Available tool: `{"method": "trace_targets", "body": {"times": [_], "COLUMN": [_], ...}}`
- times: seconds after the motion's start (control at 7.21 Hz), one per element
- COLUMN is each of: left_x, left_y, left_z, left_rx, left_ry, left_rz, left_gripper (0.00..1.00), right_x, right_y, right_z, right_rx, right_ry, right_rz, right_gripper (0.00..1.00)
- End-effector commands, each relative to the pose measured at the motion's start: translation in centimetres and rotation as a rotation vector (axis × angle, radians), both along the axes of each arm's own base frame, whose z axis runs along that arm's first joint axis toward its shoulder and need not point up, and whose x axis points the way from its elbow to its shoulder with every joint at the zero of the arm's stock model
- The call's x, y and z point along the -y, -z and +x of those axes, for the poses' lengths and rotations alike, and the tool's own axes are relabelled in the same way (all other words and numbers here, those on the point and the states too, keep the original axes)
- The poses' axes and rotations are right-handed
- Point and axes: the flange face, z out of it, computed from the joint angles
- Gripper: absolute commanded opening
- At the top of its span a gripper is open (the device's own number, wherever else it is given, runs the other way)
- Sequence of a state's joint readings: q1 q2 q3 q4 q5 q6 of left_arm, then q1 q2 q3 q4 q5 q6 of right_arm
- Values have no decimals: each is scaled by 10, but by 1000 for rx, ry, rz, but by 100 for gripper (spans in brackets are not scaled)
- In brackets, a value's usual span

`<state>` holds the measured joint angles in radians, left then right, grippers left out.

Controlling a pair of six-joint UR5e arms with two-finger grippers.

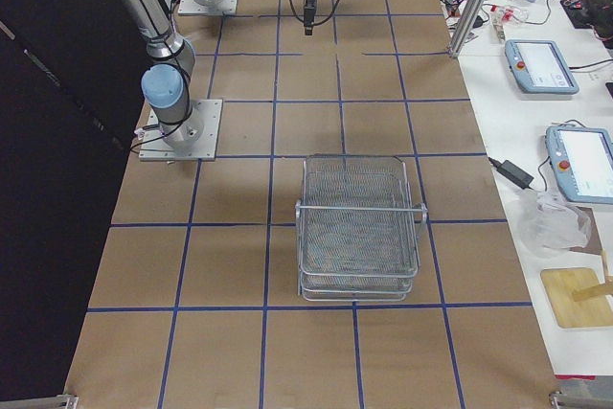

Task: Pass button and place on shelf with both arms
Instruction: 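Lower the left gripper over the red button in the blue tray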

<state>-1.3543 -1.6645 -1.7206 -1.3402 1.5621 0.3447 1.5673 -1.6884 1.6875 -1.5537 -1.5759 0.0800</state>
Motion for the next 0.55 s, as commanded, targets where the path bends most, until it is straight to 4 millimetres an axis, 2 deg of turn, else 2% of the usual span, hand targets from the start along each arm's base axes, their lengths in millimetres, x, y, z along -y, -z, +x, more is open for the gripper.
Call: {"method": "trace_targets", "body": {"times": [0.0,0.14,0.42], "left_x": [21,27,29], "left_y": [70,103,140], "left_z": [69,87,94], "left_rx": [19,17,14], "left_ry": [143,228,245], "left_rz": [-46,-40,-20], "left_gripper": [100,100,100], "right_x": [1,0,-2], "right_y": [1,3,14], "right_z": [-3,-3,-3], "right_rx": [-7,-13,-1], "right_ry": [7,5,7], "right_rz": [5,14,36], "right_gripper": [100,100,100]}}
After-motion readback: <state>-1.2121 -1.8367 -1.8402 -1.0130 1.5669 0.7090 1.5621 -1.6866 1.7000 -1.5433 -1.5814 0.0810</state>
